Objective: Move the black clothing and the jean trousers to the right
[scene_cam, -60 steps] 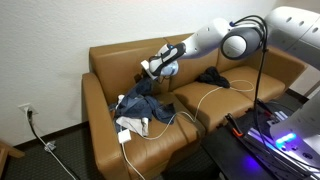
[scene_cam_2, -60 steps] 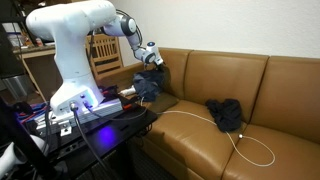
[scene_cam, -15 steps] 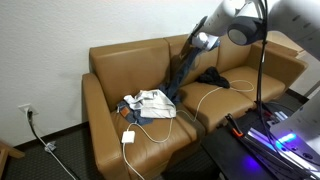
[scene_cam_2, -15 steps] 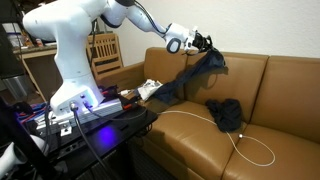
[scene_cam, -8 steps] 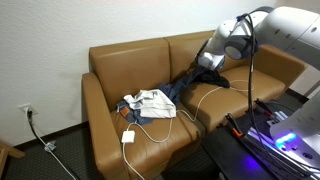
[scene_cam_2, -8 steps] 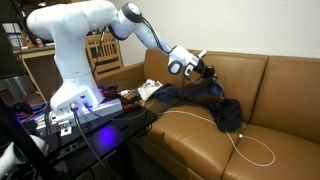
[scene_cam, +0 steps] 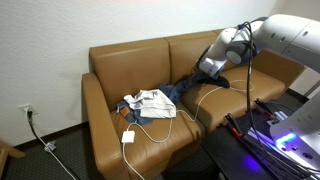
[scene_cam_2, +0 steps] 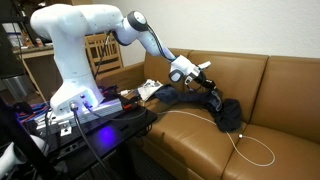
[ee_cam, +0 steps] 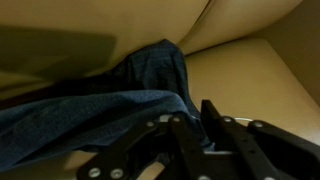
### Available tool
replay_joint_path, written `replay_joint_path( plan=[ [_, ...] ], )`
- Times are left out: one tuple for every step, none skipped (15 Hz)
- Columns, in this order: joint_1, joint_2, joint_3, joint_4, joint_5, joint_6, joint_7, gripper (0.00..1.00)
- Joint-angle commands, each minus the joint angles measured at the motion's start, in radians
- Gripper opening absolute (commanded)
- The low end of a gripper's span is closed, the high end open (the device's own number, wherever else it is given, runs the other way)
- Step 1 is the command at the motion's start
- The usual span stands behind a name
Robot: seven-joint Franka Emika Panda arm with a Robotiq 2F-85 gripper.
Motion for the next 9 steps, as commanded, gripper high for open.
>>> replay_joint_path(
  plan=[
    [-0.030,-0.015,0.046,0.135,-0.070,-0.055,0.021,0.57],
    [-0.004,-0.034,0.045,0.139,-0.101,-0.077,-0.002,0.64],
    [0.025,-0.058,0.050,0.144,-0.124,-0.090,-0.009,0.71],
    [0.054,-0.073,0.060,0.156,-0.148,-0.099,-0.011,0.77],
    [0.033,-0.083,0.082,0.196,-0.193,-0.125,-0.032,0.85],
    [0.028,-0.084,0.105,0.233,-0.230,-0.142,-0.048,0.92],
    [0.011,-0.082,0.143,0.283,-0.269,-0.154,-0.071,0.98],
    [0.120,-0.113,0.126,0.236,-0.259,-0.167,-0.041,1.00],
    [0.122,-0.102,0.152,0.277,-0.284,-0.184,-0.044,1.00]
  ],
)
